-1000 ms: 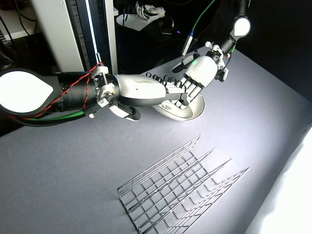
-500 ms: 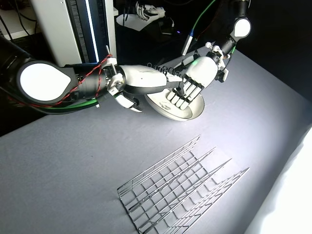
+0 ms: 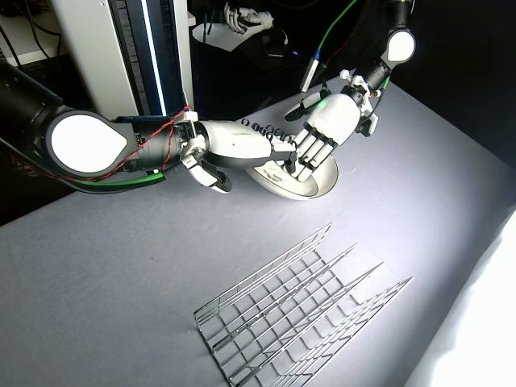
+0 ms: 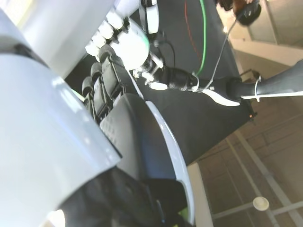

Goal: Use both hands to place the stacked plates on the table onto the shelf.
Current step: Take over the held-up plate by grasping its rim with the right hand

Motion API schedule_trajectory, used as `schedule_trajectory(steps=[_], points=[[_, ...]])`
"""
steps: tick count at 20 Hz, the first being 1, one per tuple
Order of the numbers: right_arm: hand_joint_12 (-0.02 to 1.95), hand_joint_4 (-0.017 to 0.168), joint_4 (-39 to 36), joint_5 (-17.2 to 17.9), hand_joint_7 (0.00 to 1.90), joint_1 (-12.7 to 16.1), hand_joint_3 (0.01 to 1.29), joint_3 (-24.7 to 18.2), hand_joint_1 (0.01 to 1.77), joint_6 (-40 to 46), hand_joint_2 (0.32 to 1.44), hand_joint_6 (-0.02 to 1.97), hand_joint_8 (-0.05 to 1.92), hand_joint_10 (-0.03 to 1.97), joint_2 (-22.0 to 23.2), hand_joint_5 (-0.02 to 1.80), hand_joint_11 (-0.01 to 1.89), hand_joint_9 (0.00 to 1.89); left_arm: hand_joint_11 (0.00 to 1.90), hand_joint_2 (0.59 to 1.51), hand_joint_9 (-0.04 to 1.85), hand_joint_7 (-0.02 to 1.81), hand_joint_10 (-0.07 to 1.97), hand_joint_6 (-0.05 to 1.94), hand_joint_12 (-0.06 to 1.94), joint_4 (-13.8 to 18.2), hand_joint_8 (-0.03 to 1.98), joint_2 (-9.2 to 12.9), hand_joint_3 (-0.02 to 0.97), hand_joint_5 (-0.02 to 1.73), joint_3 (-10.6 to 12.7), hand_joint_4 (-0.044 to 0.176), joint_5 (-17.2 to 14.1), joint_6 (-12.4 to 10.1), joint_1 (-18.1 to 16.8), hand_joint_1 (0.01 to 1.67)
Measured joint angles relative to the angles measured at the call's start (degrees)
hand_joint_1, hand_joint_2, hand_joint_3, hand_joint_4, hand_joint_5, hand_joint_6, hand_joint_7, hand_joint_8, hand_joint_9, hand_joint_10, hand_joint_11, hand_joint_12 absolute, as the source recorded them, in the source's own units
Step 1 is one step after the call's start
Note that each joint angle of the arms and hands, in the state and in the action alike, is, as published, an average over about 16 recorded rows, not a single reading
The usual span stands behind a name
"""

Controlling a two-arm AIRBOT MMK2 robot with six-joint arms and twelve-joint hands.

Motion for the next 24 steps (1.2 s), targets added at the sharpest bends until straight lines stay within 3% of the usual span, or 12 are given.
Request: schedule_trajectory(steps=[15,24], points=[[0.94,0.005,1.1,-3.2,0.12,-0.5,0.01,3.1,1.12,-0.2,1.06,0.01,0.01,0.00,-6.0,0.13,0.02,0.14,0.02,1.051,0.05,0.00,-0.02,-0.04,0.04,0.2,-0.01,-0.3,0.015,0.00,0.5,-0.009,-0.4,-0.1,-0.2,0.01],[1.19,0.001,2.1,-3.2,0.46,-0.4,0.01,3.3,1.16,-0.8,1.07,0.08,0.05,0.13,-6.6,0.42,0.15,0.46,0.02,1.053,0.05,0.00,-0.02,-0.04,0.04,0.2,-0.01,-0.3,0.015,0.00,0.6,-0.009,-0.4,-0.3,-0.3,0.01]])
